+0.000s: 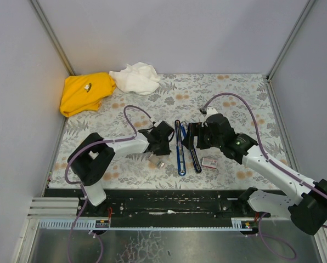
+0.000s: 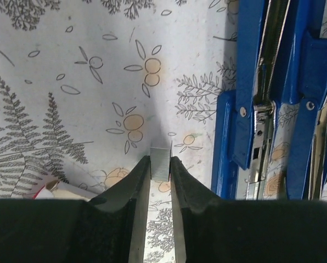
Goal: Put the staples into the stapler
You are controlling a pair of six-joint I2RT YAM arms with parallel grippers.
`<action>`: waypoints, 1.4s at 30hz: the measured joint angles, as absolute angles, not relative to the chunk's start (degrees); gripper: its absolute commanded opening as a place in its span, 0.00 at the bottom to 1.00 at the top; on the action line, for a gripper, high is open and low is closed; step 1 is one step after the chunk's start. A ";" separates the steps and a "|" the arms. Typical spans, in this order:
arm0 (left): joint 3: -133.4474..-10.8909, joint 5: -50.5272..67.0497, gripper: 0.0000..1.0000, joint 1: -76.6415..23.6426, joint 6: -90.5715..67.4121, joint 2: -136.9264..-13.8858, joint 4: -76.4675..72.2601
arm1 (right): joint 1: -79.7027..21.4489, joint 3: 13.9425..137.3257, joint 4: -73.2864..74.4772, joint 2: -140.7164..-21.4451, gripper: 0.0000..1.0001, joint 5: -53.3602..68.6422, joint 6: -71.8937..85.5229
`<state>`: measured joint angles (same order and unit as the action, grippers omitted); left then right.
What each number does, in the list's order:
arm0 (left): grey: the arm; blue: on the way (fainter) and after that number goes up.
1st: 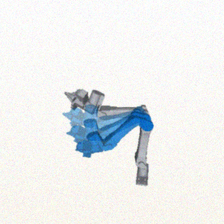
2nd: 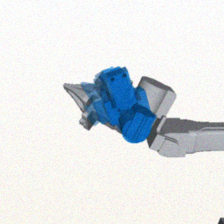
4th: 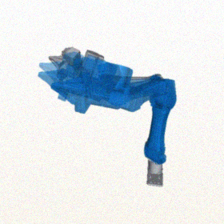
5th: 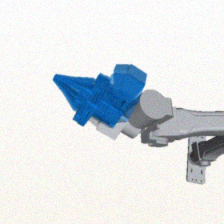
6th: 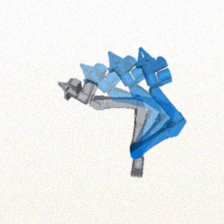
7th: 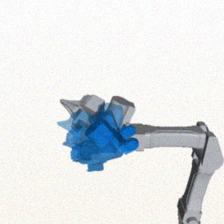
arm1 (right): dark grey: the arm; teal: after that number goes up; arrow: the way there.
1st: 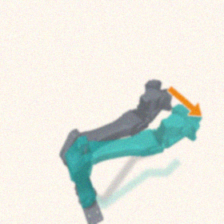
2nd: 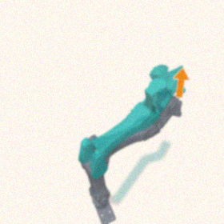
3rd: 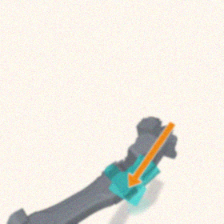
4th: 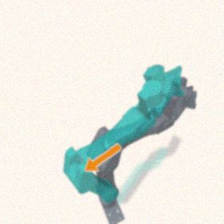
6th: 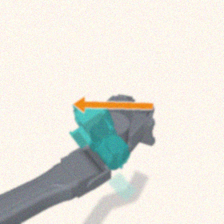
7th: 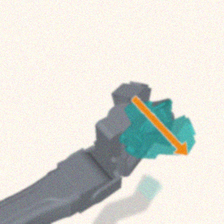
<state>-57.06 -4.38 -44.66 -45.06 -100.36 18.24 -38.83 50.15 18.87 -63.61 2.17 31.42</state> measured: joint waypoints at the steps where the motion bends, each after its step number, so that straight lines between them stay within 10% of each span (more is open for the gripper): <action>1: -57.54 -4.51 0.23 -44.66 -45.06 -100.66 18.37 | -38.83 50.15 18.87 -63.96 0.84 2.20 31.42; 17: -57.78 -4.60 0.70 -43.03 -42.70 -97.25 19.99 | -39.03 51.09 19.18 -70.22 0.75 2.09 32.23; 27: -58.26 1.41 0.90 -18.94 -29.95 -78.72 23.94 | -48.14 61.63 24.93 -84.29 0.69 -7.49 37.54; 42: -58.13 4.43 0.92 -12.69 -22.39 -71.16 24.56 | -53.19 76.25 31.59 -108.71 0.55 -14.68 45.08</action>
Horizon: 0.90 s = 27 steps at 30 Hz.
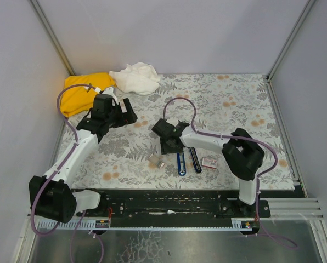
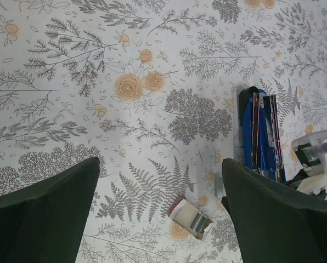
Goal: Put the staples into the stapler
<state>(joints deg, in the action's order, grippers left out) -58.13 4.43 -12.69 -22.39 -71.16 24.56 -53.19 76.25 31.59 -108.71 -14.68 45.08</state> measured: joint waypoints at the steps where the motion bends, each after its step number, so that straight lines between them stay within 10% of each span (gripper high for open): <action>1: -57.95 4.51 0.92 -12.69 -22.35 -71.11 24.58 | -53.21 76.79 32.05 -109.45 0.55 -14.94 45.17; 27: -56.40 6.98 0.89 -10.26 -22.20 -69.73 24.56 | -53.21 86.19 35.00 -119.26 0.21 -16.93 44.16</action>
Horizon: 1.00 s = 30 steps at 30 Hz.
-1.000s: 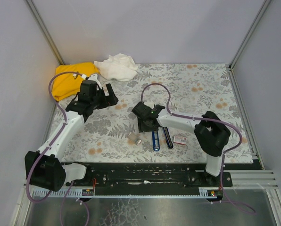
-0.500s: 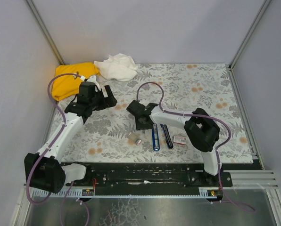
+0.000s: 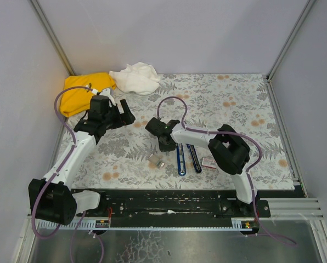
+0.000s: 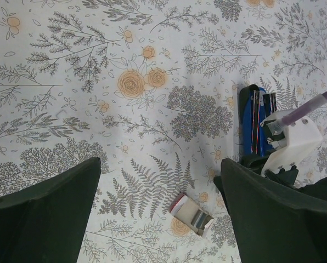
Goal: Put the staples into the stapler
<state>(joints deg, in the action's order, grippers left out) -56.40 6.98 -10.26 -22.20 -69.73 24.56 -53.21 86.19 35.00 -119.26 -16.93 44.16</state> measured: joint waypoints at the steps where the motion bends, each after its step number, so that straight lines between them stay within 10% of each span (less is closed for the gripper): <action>1: -56.40 7.14 0.89 -10.17 -22.20 -69.73 24.56 | -53.21 86.19 35.03 -119.26 0.20 -16.95 44.16; 19: -55.51 7.53 0.88 -9.63 -22.20 -69.73 24.47 | -43.97 67.26 18.50 -91.07 0.18 -13.98 31.24; 30: -55.31 7.51 0.88 -9.63 -22.20 -70.72 24.47 | -40.36 60.42 10.26 -93.62 0.17 -12.56 21.39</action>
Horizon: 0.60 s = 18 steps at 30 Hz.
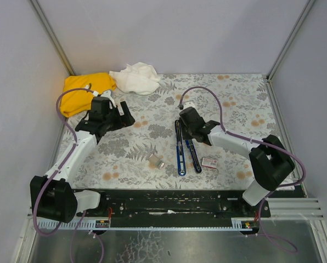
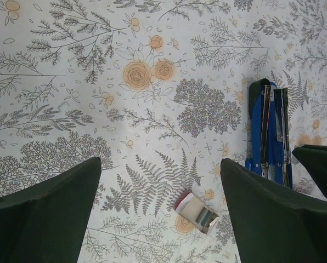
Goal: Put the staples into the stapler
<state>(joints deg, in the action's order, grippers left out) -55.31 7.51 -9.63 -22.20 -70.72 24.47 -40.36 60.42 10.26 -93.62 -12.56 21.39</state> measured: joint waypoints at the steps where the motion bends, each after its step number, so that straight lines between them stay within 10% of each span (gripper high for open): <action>1: -55.24 7.51 0.88 -9.63 -22.20 -70.85 24.47 | -40.34 60.36 9.65 -93.89 0.17 -12.51 20.95; 18: -55.22 7.53 0.88 -9.63 -22.17 -71.09 24.47 | -39.18 59.37 6.52 -97.27 0.17 -12.97 16.93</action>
